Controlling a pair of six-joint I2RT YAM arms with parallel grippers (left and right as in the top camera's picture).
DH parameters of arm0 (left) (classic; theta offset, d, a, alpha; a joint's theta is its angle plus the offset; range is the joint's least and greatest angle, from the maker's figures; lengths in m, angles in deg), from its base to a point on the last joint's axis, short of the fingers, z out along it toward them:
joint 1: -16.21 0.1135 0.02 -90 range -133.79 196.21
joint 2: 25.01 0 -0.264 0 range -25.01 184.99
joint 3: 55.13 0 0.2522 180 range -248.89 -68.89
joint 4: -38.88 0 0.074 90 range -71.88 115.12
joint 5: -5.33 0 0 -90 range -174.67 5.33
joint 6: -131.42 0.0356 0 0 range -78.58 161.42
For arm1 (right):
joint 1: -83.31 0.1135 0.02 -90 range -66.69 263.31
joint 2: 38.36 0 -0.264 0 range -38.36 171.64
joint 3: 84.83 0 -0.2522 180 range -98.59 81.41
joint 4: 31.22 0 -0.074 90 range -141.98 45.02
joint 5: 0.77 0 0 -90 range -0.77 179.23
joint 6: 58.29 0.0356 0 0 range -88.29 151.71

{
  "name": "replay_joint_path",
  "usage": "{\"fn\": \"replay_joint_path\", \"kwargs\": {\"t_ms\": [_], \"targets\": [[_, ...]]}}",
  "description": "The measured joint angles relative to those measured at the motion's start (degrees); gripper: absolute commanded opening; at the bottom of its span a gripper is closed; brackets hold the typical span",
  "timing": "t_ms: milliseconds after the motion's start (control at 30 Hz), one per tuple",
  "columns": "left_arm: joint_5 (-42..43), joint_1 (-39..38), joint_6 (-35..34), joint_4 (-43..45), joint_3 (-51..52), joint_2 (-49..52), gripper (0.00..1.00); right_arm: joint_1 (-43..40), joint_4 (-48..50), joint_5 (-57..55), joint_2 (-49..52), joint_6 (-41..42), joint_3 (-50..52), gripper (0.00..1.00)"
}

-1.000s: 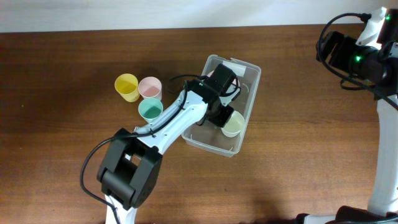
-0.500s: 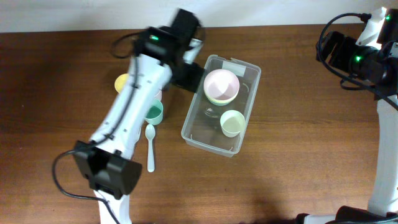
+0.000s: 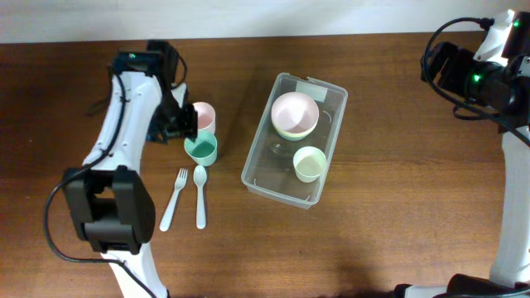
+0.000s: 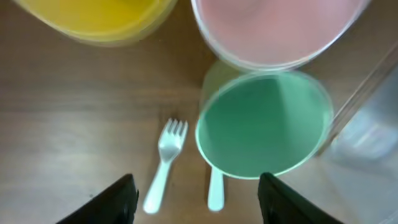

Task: Pack container
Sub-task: 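Grasp the mint green cup and lower it into the container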

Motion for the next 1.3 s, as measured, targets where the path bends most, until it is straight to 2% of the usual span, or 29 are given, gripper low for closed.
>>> {"fn": "replay_joint_path", "kwargs": {"t_ms": [67, 133, 167, 200, 233, 500, 700, 900, 1000, 1100, 1300], "targets": [[0.4, -0.4, 0.0, 3.4, 4.2, 0.0, 0.57, 0.0, 0.0, 0.0, 0.0, 0.0, 0.0, 0.99], [0.6, -0.4, 0.0, 7.8, 8.2, 0.1, 0.38, 0.0, -0.1, 0.0, 0.0, 0.0, 0.0, 0.99], [0.6, -0.4, -0.2, 9.6, 9.8, 0.2, 0.22, 0.0, 0.0, 0.0, 0.0, 0.0, 0.0, 0.99], [0.6, -0.3, -0.2, 11.3, 11.5, 0.2, 0.14, 0.0, -0.1, 0.0, 0.0, 0.0, 0.0, 0.99], [0.7, -0.3, 0.0, 12.0, 12.5, 0.2, 0.02, 0.0, 0.0, 0.0, 0.0, 0.0, 0.0, 0.99], [1.9, -0.3, 0.0, 12.0, 13.2, 0.1, 0.01, 0.0, 0.0, 0.0, 0.0, 0.0, 0.0, 0.99], [4.0, -0.4, 0.0, 7.3, 13.2, -0.5, 0.01, 0.0, -0.1, 0.0, 0.0, 0.0, 0.0, 0.99], [6.0, -2.1, 0.0, 2.9, 7.8, -12.4, 0.01, 0.0, 0.0, 0.0, 0.0, 0.0, 0.0, 0.99], [6.2, -6.1, 0.0, 5.2, 4.6, -20.8, 0.01, 0.0, -0.1, 0.0, 0.0, 0.0, 0.0, 0.99], [6.8, -13.2, 0.9, 9.9, 2.9, -28.9, 0.01, 0.0, 0.0, 0.0, 0.0, 0.0, 0.0, 0.99], [5.2, -24.8, 6.4, 14.8, 2.8, -26.3, 0.01, 0.0, 0.0, 0.0, 0.0, 0.0, 0.0, 0.99]]}}
